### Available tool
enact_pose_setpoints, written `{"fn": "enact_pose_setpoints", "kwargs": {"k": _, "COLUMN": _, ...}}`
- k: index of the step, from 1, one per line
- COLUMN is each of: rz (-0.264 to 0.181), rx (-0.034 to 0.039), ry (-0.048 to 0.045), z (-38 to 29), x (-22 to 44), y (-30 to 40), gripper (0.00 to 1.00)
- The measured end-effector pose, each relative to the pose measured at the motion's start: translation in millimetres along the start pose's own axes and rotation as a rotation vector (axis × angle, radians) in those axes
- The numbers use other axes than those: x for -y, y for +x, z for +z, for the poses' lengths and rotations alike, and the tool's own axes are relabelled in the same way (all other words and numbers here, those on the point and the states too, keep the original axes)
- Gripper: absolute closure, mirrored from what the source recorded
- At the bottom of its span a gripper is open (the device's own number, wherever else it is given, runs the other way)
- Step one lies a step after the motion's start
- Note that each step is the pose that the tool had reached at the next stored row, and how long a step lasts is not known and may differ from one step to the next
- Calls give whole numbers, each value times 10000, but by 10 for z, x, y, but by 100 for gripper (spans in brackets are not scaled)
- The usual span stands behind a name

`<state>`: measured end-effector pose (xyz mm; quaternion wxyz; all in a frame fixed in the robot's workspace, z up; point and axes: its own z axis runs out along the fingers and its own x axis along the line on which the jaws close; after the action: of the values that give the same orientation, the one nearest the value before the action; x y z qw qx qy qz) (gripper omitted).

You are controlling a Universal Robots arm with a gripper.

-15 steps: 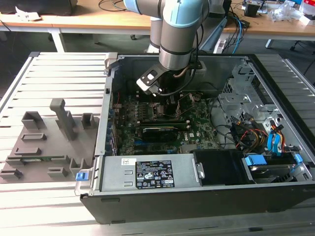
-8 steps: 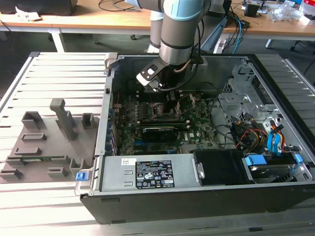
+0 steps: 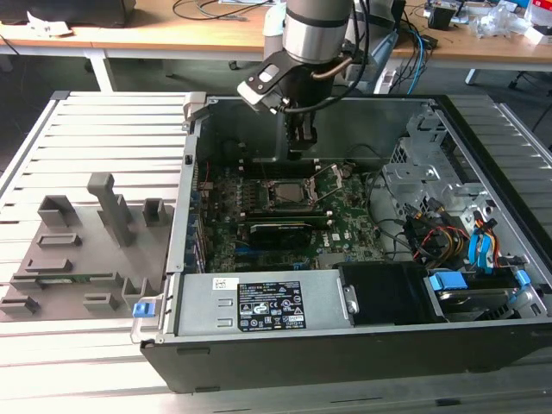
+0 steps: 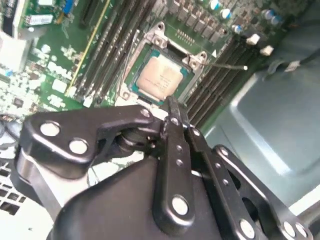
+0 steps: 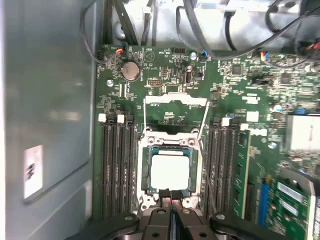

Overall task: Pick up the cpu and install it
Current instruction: 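Place the cpu into insertion slot, then close the cpu cover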

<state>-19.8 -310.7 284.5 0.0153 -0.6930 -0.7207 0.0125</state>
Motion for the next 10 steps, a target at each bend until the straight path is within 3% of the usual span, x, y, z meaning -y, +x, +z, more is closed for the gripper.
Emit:
{"fn": "enact_pose_setpoints", "kwargs": {"k": 1, "rz": 0, "rx": -1, "ry": -1, "z": -26, "x": 1, "y": 0, "gripper": 89}}
{"fn": "enact_pose_setpoints", "kwargs": {"k": 10, "rz": -2, "rx": 2, "ry": 1, "z": -35, "x": -5, "y": -3, "gripper": 89}}
